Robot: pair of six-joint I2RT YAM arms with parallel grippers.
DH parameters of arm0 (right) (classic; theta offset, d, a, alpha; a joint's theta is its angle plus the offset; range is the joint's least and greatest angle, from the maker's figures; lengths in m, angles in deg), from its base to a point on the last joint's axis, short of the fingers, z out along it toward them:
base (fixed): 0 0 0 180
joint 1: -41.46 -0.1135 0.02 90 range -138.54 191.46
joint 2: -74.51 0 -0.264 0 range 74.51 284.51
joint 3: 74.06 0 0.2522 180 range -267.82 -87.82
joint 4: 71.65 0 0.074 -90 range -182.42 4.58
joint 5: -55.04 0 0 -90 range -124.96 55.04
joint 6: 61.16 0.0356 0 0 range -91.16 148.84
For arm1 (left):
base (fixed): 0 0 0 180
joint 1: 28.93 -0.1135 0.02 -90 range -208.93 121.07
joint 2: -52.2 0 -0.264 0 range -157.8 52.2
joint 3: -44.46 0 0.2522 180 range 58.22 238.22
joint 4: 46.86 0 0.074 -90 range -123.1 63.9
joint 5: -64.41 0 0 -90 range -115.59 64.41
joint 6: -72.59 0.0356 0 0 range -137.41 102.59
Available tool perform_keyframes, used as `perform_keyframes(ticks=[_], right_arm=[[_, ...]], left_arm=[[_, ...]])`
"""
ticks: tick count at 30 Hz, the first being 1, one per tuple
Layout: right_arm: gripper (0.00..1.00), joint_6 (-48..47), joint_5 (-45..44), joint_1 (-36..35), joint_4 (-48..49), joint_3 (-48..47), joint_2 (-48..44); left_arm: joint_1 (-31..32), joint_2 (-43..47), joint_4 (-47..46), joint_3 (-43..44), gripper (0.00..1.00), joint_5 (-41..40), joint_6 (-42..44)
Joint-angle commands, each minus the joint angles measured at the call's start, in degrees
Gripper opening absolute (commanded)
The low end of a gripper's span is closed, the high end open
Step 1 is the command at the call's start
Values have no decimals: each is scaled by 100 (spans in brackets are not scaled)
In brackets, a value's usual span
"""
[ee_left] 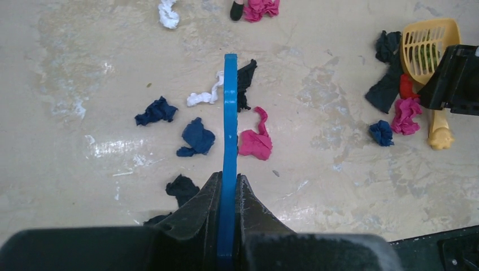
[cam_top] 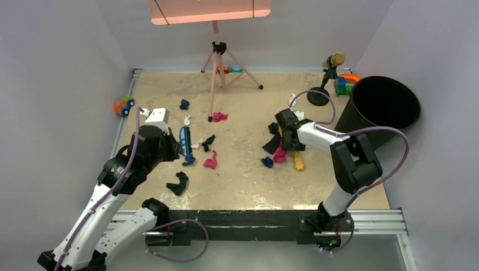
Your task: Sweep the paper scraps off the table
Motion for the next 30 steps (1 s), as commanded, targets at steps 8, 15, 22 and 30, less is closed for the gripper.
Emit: perform_keyframes(ticks=[8,15,22,30], right_arm=[[3,111,-426,34,-263,-42,-789],[3,-861,-135,-679,-473,-594,-1537],[8,-1367,1738,-1640,758,-1024,-1083],[13,-815,1681,-2160,1396,-1404,199]], left_arm=[[-41,743,-298,-141,0,-256,515],[-41,957,-411,-293,0,-316,580],[-42,1054,-343,-344,0,-570,619],[-41,1138,-400,-459,0,-607,696]])
